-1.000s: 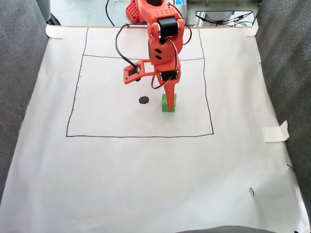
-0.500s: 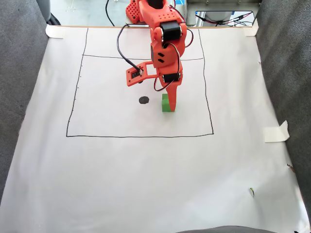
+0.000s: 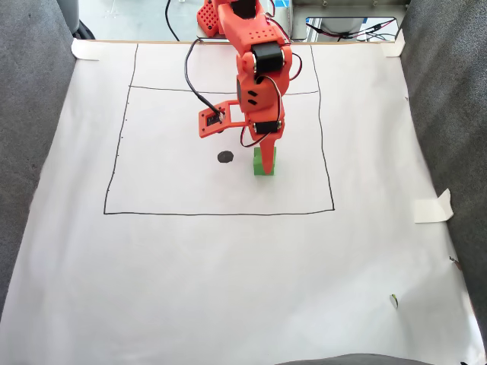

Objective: Grasp the colored block, Place it on the black dot, and then return the arm to the default position.

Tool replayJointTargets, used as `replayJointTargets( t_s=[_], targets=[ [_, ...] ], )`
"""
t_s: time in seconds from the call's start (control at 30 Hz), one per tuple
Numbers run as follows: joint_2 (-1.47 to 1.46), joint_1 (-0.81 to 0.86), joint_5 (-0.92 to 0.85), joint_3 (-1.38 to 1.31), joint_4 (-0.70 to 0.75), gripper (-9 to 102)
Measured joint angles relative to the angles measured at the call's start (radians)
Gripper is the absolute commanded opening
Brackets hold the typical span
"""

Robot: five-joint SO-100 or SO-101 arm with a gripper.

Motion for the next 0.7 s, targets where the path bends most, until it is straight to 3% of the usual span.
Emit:
replayJointTargets(
  t_s=[0.27,0.4,0.53,0.7],
  targets=[
    [-0.002,0.020,0.000,0.012,-0.041,31],
    [-0.002,0.028,0.000,0.028,-0.063,20],
    [-0.002,0.034,0.000,0.057,-0.091,0],
    [0.005,0.037,0.000,0.092,-0.117,0]
  ],
)
